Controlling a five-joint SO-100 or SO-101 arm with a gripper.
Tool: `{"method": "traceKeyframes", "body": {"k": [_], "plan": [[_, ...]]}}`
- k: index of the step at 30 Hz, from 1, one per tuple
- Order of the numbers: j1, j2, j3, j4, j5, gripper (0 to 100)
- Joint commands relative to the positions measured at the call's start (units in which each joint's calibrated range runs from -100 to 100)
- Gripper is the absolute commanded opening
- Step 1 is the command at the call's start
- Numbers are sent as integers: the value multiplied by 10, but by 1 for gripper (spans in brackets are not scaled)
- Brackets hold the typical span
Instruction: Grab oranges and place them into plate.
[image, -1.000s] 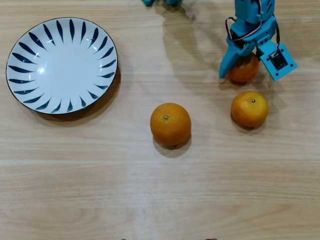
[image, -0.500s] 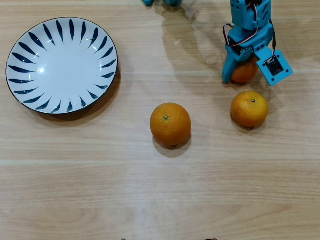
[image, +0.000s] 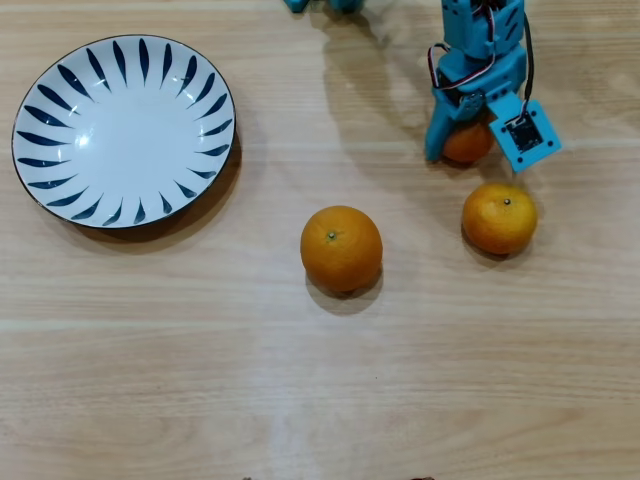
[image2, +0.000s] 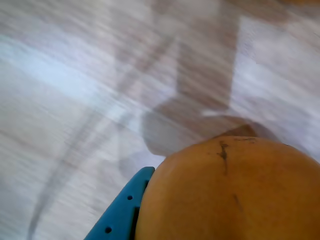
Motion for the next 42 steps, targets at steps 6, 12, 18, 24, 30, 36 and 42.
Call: {"method": "traceKeyframes", "body": {"k": [6, 12, 18, 24, 30, 36, 42], "plan": [[146, -225, 104, 36, 82, 34], [323, -340, 54, 190, 169, 34], [560, -358, 13, 217, 292, 34], [681, -271, -36, 217, 341, 34], [697, -184, -75, 216, 344, 42], [694, -182, -78, 200, 340, 52], [627, -186, -154, 252, 321, 52]]}}
